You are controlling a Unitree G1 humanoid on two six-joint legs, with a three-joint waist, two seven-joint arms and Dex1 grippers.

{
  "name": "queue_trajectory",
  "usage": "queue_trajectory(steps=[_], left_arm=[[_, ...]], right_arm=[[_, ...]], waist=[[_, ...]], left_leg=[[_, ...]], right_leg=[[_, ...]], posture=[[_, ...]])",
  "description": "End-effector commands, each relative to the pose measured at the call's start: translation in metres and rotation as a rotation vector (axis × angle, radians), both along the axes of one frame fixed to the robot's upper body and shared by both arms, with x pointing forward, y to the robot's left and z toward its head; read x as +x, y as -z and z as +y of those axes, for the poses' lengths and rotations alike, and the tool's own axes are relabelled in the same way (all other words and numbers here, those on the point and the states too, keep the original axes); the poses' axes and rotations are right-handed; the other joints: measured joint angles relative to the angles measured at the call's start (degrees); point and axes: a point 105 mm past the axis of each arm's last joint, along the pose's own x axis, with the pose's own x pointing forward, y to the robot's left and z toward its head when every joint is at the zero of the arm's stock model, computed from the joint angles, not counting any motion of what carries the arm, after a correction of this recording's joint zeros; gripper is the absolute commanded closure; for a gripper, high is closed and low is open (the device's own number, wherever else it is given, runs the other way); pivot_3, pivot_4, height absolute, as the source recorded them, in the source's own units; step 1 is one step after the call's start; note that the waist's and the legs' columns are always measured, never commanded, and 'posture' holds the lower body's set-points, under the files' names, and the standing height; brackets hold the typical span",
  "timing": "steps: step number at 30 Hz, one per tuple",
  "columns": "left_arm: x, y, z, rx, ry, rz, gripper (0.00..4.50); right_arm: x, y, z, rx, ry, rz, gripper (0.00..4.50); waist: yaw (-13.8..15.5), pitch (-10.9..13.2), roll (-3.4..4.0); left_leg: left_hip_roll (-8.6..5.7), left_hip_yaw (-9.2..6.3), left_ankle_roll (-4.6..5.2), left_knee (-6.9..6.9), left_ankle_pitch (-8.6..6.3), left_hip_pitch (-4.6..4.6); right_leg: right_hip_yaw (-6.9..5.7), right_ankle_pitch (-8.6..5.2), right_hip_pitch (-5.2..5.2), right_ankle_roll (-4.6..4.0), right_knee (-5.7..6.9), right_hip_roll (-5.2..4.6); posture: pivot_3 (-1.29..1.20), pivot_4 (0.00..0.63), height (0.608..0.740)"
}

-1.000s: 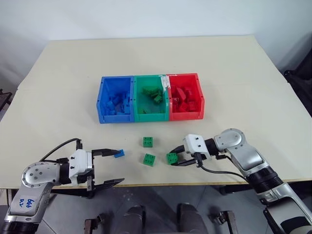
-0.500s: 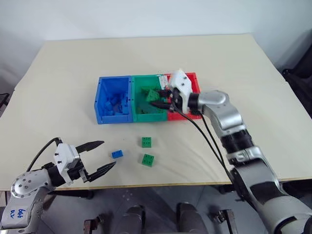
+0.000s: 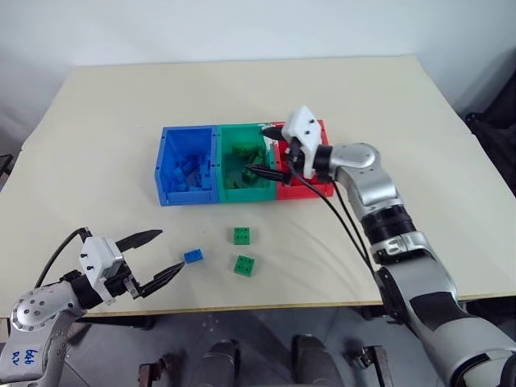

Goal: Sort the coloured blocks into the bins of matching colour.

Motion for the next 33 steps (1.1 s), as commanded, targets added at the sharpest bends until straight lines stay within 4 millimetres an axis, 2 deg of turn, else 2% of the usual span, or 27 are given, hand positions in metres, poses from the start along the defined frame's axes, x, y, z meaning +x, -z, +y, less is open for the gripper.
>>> queue_trajectory(steps=[1,3,6,9,11,14,17,20,23,25,29,33], left_arm=[[0.001,-0.005,0.013,0.054,0.010,0.005,0.00],[0.005,-0.005,0.023,0.107,0.014,0.012,0.00],[0.006,-0.004,0.029,0.147,0.045,0.029,0.00],[0.006,-0.001,0.028,0.192,0.107,0.047,0.00],[0.008,0.002,0.028,0.265,0.146,0.053,0.00],[0.014,-0.004,0.020,0.284,0.174,0.035,0.00],[0.010,-0.010,-0.005,0.274,0.283,0.045,0.00],[0.001,-0.013,-0.043,0.259,0.424,0.073,0.00],[-0.008,-0.004,-0.085,0.339,0.550,0.152,0.00],[-0.004,0.001,-0.097,0.411,0.556,0.174,0.00],[0.008,0.002,-0.116,0.444,0.549,0.184,0.00],[0.020,0.010,-0.122,0.549,0.551,0.173,0.00]], right_arm=[[-0.030,-0.002,-0.023,-0.005,-0.103,-0.093,0.03],[-0.060,0.009,-0.051,0.024,-0.168,-0.083,0.03],[-0.088,0.020,-0.078,0.032,-0.187,-0.027,0.03],[-0.106,0.036,-0.100,-0.026,-0.171,0.070,0.03],[-0.113,0.041,-0.114,-0.027,-0.130,0.121,0.03],[-0.118,0.045,-0.127,-0.032,-0.074,0.142,0.03],[-0.121,0.047,-0.132,-0.025,-0.030,0.137,0.03],[-0.123,0.051,-0.135,-0.022,-0.001,0.143,0.03],[-0.127,0.052,-0.132,-0.001,0.008,0.173,0.03],[-0.132,0.055,-0.131,-0.013,-0.003,0.198,0.03],[-0.142,0.060,-0.130,-0.029,-0.006,0.227,0.03],[-0.149,0.059,-0.132,-0.025,0.022,0.227,0.03]], waist=[[-0.1,0.0,0.02],[0.1,0.0,0.02],[0.0,0.0,0.07],[-0.2,0.0,0.07],[-0.1,0.0,0.06],[0.0,0.0,0.06],[0.1,0.0,0.06],[0.2,0.0,0.06],[0.3,0.0,0.06],[0.5,0.0,0.06],[1.0,0.0,0.06],[1.5,0.0,0.05]], left_leg=[[-0.02,0.05,0.02,0.01,-0.02,0.00],[-0.02,0.12,0.07,0.05,-0.04,0.00],[0.00,0.10,0.09,0.00,-0.07,0.00],[-0.02,0.30,0.12,0.04,-0.09,0.04],[0.00,0.39,0.11,0.04,-0.10,0.10],[0.02,0.47,0.09,0.05,-0.10,0.14],[0.03,0.48,0.10,0.09,-0.10,0.15],[0.13,0.48,0.13,0.09,-0.12,0.14],[0.11,0.49,0.14,0.12,-0.12,0.13],[0.07,0.50,0.14,0.16,-0.13,0.13],[-0.01,0.59,0.14,0.16,-0.12,0.15],[-0.03,0.79,0.14,0.18,-0.12,0.14]], right_leg=[[0.05,0.00,-0.01,0.01,-0.02,-0.02],[0.07,0.01,0.00,0.02,-0.03,-0.05],[0.04,0.00,0.03,0.02,-0.07,-0.06],[0.06,0.01,0.04,0.02,-0.12,-0.06],[0.08,0.01,0.05,0.02,-0.10,-0.03],[0.09,0.01,0.05,0.02,-0.08,0.01],[0.13,0.02,0.07,0.04,-0.07,-0.02],[0.15,0.02,0.07,0.05,-0.07,-0.06],[0.15,0.03,0.09,0.07,-0.06,-0.07],[0.16,0.05,0.12,0.10,-0.07,-0.06],[0.16,0.05,0.13,0.10,-0.08,0.03],[0.17,0.05,0.13,0.10,-0.09,0.03]], posture=[[0.00,0.150,0.740],[0.00,0.150,0.740],[0.00,0.150,0.740],[0.00,0.150,0.740],[0.00,0.150,0.740],[0.00,0.150,0.740],[0.00,0.150,0.740],[0.00,0.150,0.740],[0.00,0.150,0.740],[0.00,0.150,0.740],[0.00,0.150,0.740],[0.00,0.150,0.740]])
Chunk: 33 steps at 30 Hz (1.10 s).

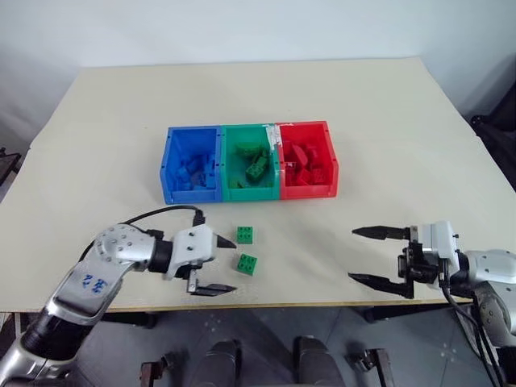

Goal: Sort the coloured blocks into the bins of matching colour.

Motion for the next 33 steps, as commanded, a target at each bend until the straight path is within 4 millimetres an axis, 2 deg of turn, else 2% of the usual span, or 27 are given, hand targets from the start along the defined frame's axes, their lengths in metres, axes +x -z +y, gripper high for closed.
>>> queue_trajectory(steps=[1,6,14,17,24,25,28,31,33], left_arm=[[0.009,0.003,-0.005,0.032,0.001,-0.028,0.00],[0.016,0.007,-0.014,0.046,0.059,-0.022,0.00],[0.021,0.019,-0.028,0.049,0.096,-0.004,0.00],[0.023,0.020,-0.029,0.049,0.099,-0.013,0.64],[0.027,0.022,-0.029,0.047,0.090,-0.042,2.90],[0.030,0.018,-0.031,0.016,0.075,-0.044,3.03],[0.030,0.006,-0.038,-0.066,0.062,-0.029,3.02],[0.034,-0.023,-0.042,-0.230,0.034,-0.021,3.02],[0.051,-0.041,-0.040,-0.300,-0.048,-0.100,3.02]], right_arm=[[-0.006,-0.014,-0.003,0.000,0.028,-0.052,0.03],[-0.017,-0.008,-0.008,-0.017,0.067,-0.038,0.03],[-0.021,-0.007,-0.006,-0.003,0.111,-0.051,0.03],[-0.023,-0.006,-0.007,-0.005,0.120,-0.050,0.00],[-0.025,-0.006,-0.006,0.005,0.130,-0.056,0.00],[-0.026,-0.007,-0.004,0.015,0.127,-0.061,0.00],[-0.025,-0.010,0.001,0.041,0.122,-0.073,0.00],[-0.019,-0.021,0.012,0.117,0.132,-0.107,0.00],[-0.012,-0.029,0.016,0.165,0.161,-0.150,0.00]], waist=[[0.2,0.0,0.00],[0.6,0.0,-0.05],[0.8,0.0,-0.06],[0.9,0.0,-0.07],[1.5,0.0,-0.07],[1.5,0.0,-0.06],[1.5,0.0,-0.07],[1.5,0.0,-0.09],[1.4,0.1,-0.10]], left_leg=[[0.00,0.03,0.00,0.01,0.00,0.00],[-0.01,0.18,0.00,0.08,0.00,-0.01],[-0.01,0.25,0.01,0.14,-0.01,-0.01],[-0.01,0.25,0.02,0.17,-0.01,-0.01],[-0.02,0.26,0.04,0.33,-0.02,0.00],[-0.01,0.26,0.03,0.35,-0.02,0.00],[-0.01,0.25,0.04,0.39,-0.02,-0.01],[0.00,0.20,0.06,0.44,-0.03,-0.05],[0.01,0.04,0.05,0.46,-0.03,-0.05]], right_leg=[[0.00,0.00,0.01,0.00,0.00,0.00],[-0.03,0.01,0.05,0.02,-0.01,0.00],[-0.01,0.02,0.06,0.04,0.01,0.00],[-0.01,0.03,0.06,0.05,0.01,0.00],[-0.01,0.06,0.16,0.11,0.02,0.00],[-0.01,0.06,0.16,0.11,0.02,0.00],[-0.01,0.07,0.16,0.13,0.04,0.00],[-0.01,0.07,0.15,0.14,0.05,0.00],[-0.01,0.07,0.14,0.14,0.06,0.00]], posture=[[0.00,0.150,0.740],[0.00,0.150,0.740],[0.00,0.150,0.740],[0.00,0.150,0.740],[0.00,0.150,0.740],[0.00,0.150,0.740],[0.00,0.150,0.740],[0.00,0.150,0.740],[0.00,0.150,0.740]])
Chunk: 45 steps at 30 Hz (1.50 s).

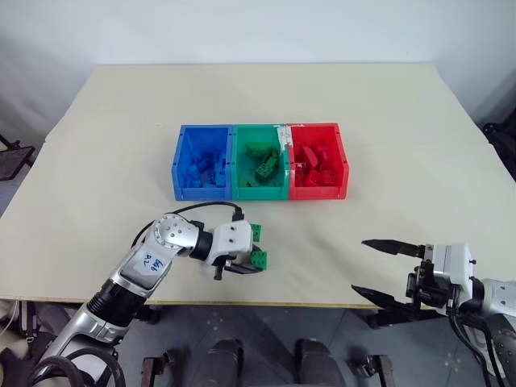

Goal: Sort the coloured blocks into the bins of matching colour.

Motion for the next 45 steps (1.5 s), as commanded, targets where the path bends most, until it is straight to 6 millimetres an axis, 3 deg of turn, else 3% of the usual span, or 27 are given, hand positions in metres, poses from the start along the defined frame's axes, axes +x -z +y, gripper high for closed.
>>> queue_trajectory(steps=[1,4,7,10,14,16,21,24,30,34,36,41,43,45], left_arm=[[0.026,-0.044,0.001,-0.131,-0.116,-0.160,3.02],[0.048,-0.072,-0.002,-0.246,-0.231,-0.245,3.02],[0.084,-0.096,0.000,-0.344,-0.423,-0.349,3.02],[0.112,-0.096,0.000,-0.352,-0.549,-0.373,3.02],[0.123,-0.096,-0.001,-0.379,-0.583,-0.364,3.02],[0.122,-0.100,-0.002,-0.414,-0.579,-0.351,2.25],[0.112,-0.098,0.003,-0.427,-0.534,-0.340,0.79],[0.087,-0.093,0.022,-0.445,-0.430,-0.320,0.05],[0.038,-0.067,0.092,-0.384,-0.350,-0.287,0.05],[0.016,-0.053,0.153,-0.349,-0.466,-0.255,0.05],[0.009,-0.047,0.170,-0.338,-0.510,-0.243,0.05],[-0.010,-0.029,0.198,-0.246,-0.582,-0.214,0.05],[-0.016,-0.027,0.191,-0.232,-0.536,-0.186,0.05],[-0.019,-0.027,0.170,-0.220,-0.455,-0.165,0.05]], right_arm=[[0.009,-0.020,0.008,0.092,0.039,-0.091,0.00],[0.020,-0.027,0.006,0.156,0.115,-0.136,0.00],[0.029,-0.032,0.004,0.205,0.177,-0.160,0.00],[0.035,-0.034,0.003,0.216,0.207,-0.174,0.00],[0.037,-0.034,0.003,0.208,0.222,-0.173,0.00],[0.037,-0.035,0.003,0.201,0.221,-0.177,0.00],[0.036,-0.034,0.004,0.187,0.203,-0.173,0.00],[0.036,-0.030,0.007,0.148,0.150,-0.164,0.00],[0.042,-0.026,0.011,0.090,0.041,-0.144,0.00],[0.044,-0.018,0.017,0.036,-0.054,-0.126,0.00],[0.045,-0.016,0.018,0.024,-0.078,-0.120,0.00],[0.044,-0.008,0.024,-0.013,-0.165,-0.076,0.00],[0.046,-0.008,0.023,-0.016,-0.167,-0.075,0.00],[0.049,-0.009,0.021,-0.019,-0.161,-0.076,0.00]], waist=[[0.0,0.0,-0.01],[0.1,0.0,-0.01],[0.2,0.0,-0.03],[0.2,0.0,-0.04],[-0.1,0.0,-0.05],[-0.2,0.0,-0.05],[-0.1,0.0,-0.05],[-0.7,0.0,-0.04],[-2.0,0.0,-0.02],[-1.7,0.0,-0.02],[-1.4,0.0,-0.02],[-1.2,0.0,-0.02],[-1.1,0.0,-0.02],[-1.1,0.0,-0.02]], left_leg=[[-0.01,-0.06,0.00,0.04,0.00,-0.01],[-0.05,-0.09,0.00,0.13,0.00,-0.01],[-0.08,-0.11,0.04,0.28,-0.05,-0.07],[-0.12,-0.04,0.05,0.38,-0.07,-0.13],[-0.10,0.07,0.06,0.32,-0.09,-0.12],[-0.09,0.18,0.07,0.30,-0.11,-0.14],[-0.09,0.23,0.07,0.35,-0.11,-0.15],[-0.08,0.27,0.08,0.33,-0.12,-0.13],[0.01,-0.02,0.07,0.24,-0.14,-0.04],[0.07,-0.09,0.08,0.29,-0.18,-0.04],[0.13,-0.10,0.11,0.30,-0.20,-0.03],[0.09,-0.18,0.21,0.37,-0.25,-0.04],[0.10,-0.19,0.22,0.34,-0.26,-0.04],[0.10,-0.19,0.21,0.35,-0.26,-0.04]], right_leg=[[-0.01,0.00,0.00,0.00,0.01,0.02],[-0.01,0.02,0.02,0.03,0.01,0.02],[-0.02,0.04,0.04,0.07,0.01,0.01],[-0.02,0.08,0.02,0.13,-0.01,0.01],[0.00,0.08,-0.02,0.13,0.02,0.02],[0.01,0.08,-0.09,0.14,0.02,0.02],[0.02,0.08,-0.09,0.14,0.05,0.02],[0.08,0.08,-0.10,0.13,0.06,0.02],[0.14,0.07,-0.16,0.10,0.12,0.02],[0.12,0.07,-0.12,0.08,0.06,0.00],[0.12,0.07,-0.10,0.08,0.06,-0.03],[0.08,0.09,0.02,0.11,-0.01,-0.13],[0.07,0.09,0.00,0.11,-0.01,-0.13],[0.05,0.09,0.00,0.10,-0.01,-0.13]], posture=[[0.00,0.150,0.740],[0.00,0.150,0.740],[0.00,0.150,0.740],[0.00,0.150,0.740],[0.00,0.150,0.740],[0.00,0.150,0.740],[0.00,0.150,0.740],[0.00,0.150,0.740],[0.00,0.150,0.740],[0.00,0.150,0.740],[0.00,0.150,0.740],[0.00,0.150,0.740],[0.00,0.150,0.740],[0.00,0.150,0.740]])
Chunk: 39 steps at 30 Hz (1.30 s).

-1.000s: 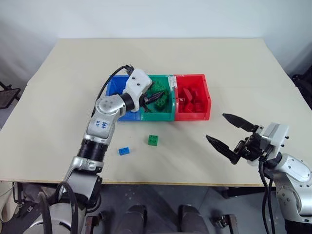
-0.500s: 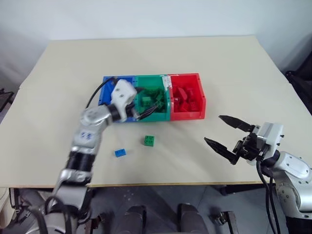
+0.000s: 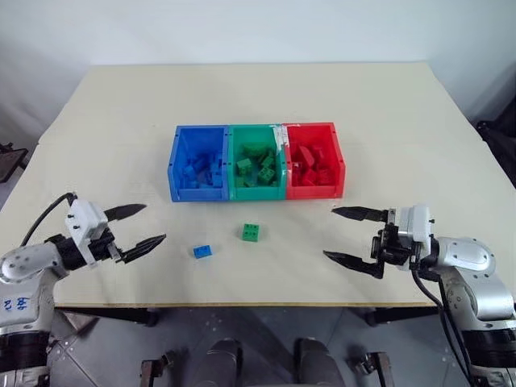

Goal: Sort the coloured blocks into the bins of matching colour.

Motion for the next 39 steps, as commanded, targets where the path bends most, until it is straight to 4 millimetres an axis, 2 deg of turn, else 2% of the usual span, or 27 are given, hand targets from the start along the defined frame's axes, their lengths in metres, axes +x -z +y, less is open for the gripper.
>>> queue_trajectory(steps=[1,6,8,13,18,22,23,27,33,39], left_arm=[[-0.007,-0.015,-0.037,0.041,0.163,-0.039,0.05],[-0.003,-0.014,-0.088,0.149,0.326,-0.019,0.05],[0.000,-0.011,-0.101,0.233,0.387,-0.012,0.05],[0.028,-0.001,-0.140,0.352,0.462,-0.022,0.05],[0.050,0.011,-0.163,0.365,0.471,-0.002,0.05],[0.055,0.021,-0.167,0.396,0.492,0.048,0.05],[0.056,0.022,-0.169,0.398,0.493,0.051,0.23],[0.058,0.027,-0.172,0.413,0.491,0.061,1.17],[0.059,0.024,-0.168,0.390,0.483,0.041,3.00],[0.059,-0.005,-0.155,0.200,0.427,-0.083,3.02]], right_arm=[[0.002,-0.007,-0.003,-0.020,-0.004,-0.039,0.00],[-0.001,-0.004,-0.015,-0.034,0.040,-0.025,0.00],[-0.004,-0.004,-0.020,-0.033,0.061,-0.012,0.00],[-0.017,0.002,-0.035,-0.044,0.124,0.038,0.00],[-0.030,0.003,-0.041,-0.047,0.180,0.045,0.00],[-0.038,0.004,-0.042,-0.049,0.207,0.051,0.00],[-0.040,0.004,-0.042,-0.049,0.213,0.052,0.00],[-0.044,0.005,-0.042,-0.052,0.221,0.057,0.00],[-0.042,0.005,-0.038,-0.048,0.211,0.051,0.00],[-0.035,-0.001,-0.030,-0.002,0.198,0.017,0.00]], waist=[[0.1,0.0,0.00],[0.0,0.0,0.00],[0.0,0.0,0.00],[0.1,0.0,0.00],[-0.2,0.0,0.02],[-0.3,0.0,0.00],[-0.2,0.0,0.00],[0.0,0.0,0.00],[0.1,0.0,0.00],[-0.3,0.0,0.00]], left_leg=[[0.00,0.00,0.00,0.01,0.00,0.00],[-0.01,0.03,-0.01,-0.03,-0.01,0.00],[-0.06,0.04,-0.01,-0.02,-0.02,0.00],[-0.17,0.13,-0.01,-0.02,-0.02,-0.01],[-0.15,0.35,0.01,0.00,-0.04,-0.01],[-0.13,0.70,0.01,0.01,-0.04,-0.02],[-0.13,0.70,0.01,0.01,-0.04,-0.02],[-0.15,0.69,0.04,0.09,-0.06,-0.02],[-0.14,0.68,0.04,0.12,-0.06,-0.01],[-0.10,0.65,0.03,0.07,-0.05,-0.01]], right_leg=[[0.00,0.00,0.01,0.00,0.00,0.00],[0.00,0.00,-0.01,0.00,0.00,-0.01],[0.00,0.00,0.00,0.00,0.01,0.01],[0.01,0.00,-0.01,0.00,-0.01,0.06],[0.02,0.00,-0.03,0.01,-0.01,0.11],[0.04,0.00,-0.07,0.01,0.00,0.12],[0.04,0.00,-0.07,0.01,0.00,0.13],[0.05,0.01,-0.01,0.03,0.00,0.11],[0.05,0.02,0.01,0.05,0.01,0.11],[0.06,0.02,-0.06,0.04,0.02,0.12]], posture=[[0.00,0.150,0.740],[0.00,0.150,0.740],[0.00,0.150,0.740],[0.00,0.150,0.740],[0.00,0.150,0.740],[0.00,0.150,0.740],[0.00,0.150,0.740],[0.00,0.150,0.740],[0.00,0.150,0.740],[0.00,0.150,0.740]])
